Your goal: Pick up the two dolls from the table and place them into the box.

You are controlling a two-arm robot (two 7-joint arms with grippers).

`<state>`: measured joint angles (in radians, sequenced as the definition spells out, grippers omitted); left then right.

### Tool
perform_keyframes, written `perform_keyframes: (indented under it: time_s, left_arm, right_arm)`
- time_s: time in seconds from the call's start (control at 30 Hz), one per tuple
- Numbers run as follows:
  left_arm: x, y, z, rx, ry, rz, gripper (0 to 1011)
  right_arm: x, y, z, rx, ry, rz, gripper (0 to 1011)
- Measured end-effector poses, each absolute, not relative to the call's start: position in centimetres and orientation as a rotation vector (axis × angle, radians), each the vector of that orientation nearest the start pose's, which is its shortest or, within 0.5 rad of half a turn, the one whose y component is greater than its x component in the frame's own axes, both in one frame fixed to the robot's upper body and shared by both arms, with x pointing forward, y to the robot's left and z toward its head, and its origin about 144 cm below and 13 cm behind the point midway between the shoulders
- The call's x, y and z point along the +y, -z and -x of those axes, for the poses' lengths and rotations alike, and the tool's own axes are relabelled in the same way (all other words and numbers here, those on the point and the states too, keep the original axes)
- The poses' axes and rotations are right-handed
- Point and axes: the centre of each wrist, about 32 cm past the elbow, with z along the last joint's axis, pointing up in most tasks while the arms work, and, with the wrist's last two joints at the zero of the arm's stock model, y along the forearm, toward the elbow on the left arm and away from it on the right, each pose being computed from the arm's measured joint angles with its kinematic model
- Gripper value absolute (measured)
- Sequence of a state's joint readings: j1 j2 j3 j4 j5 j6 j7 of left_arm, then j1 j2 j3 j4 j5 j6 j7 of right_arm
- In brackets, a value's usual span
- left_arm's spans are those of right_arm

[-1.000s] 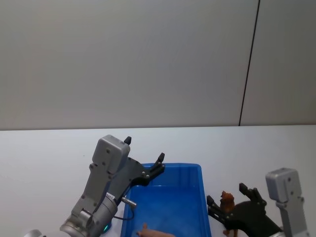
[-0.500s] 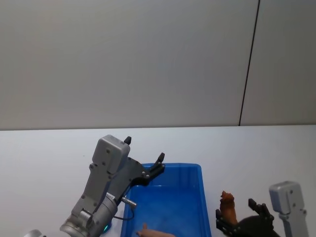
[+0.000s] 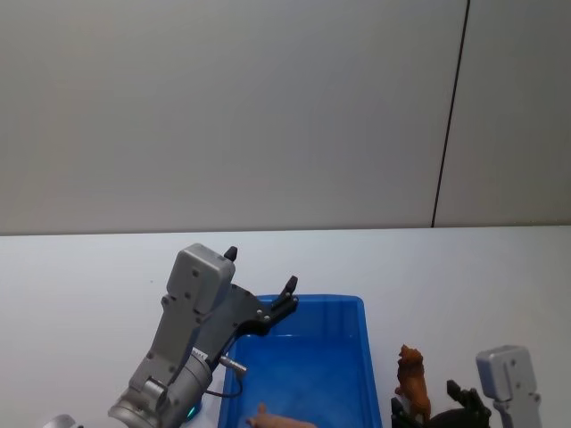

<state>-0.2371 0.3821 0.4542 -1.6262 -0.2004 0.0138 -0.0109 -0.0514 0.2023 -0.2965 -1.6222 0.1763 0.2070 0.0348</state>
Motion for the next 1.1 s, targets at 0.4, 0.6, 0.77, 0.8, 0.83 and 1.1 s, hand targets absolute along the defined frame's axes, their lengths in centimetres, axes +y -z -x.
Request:
perform_keyframes:
  time_s: [0.4, 0.6, 0.77, 0.8, 0.83, 1.1]
  left_arm:
    - [19.8, -120.4, -49.2, -0.268, -1.124, -0.061, 1001]
    - [19.8, -120.4, -49.2, -0.268, -1.124, -0.061, 1001]
    - [19.8, -120.4, -49.2, -0.268, -1.124, -0.061, 1001]
    - [19.8, -120.4, -49.2, -0.268, -1.124, -0.061, 1001]
    - [19.8, -120.4, -49.2, -0.268, -1.124, -0.061, 1001]
    - [19.8, -120.4, -49.2, -0.268, -1.124, -0.061, 1001]
  right_arm:
    - [-18.6, -111.5, -43.6, 0.198, 1.206, 0.228, 675]
    - [-18.5, -111.5, -43.8, 0.198, 1.205, 0.221, 485]
    - [-18.4, -111.8, -43.8, 0.179, 1.207, 0.207, 343]
    - [-18.3, -112.0, -43.8, 0.170, 1.208, 0.200, 301]
    - [-18.3, -112.0, -43.8, 0.170, 1.208, 0.200, 301]
    - [-18.2, -113.6, -43.6, 0.097, 1.209, 0.145, 296]
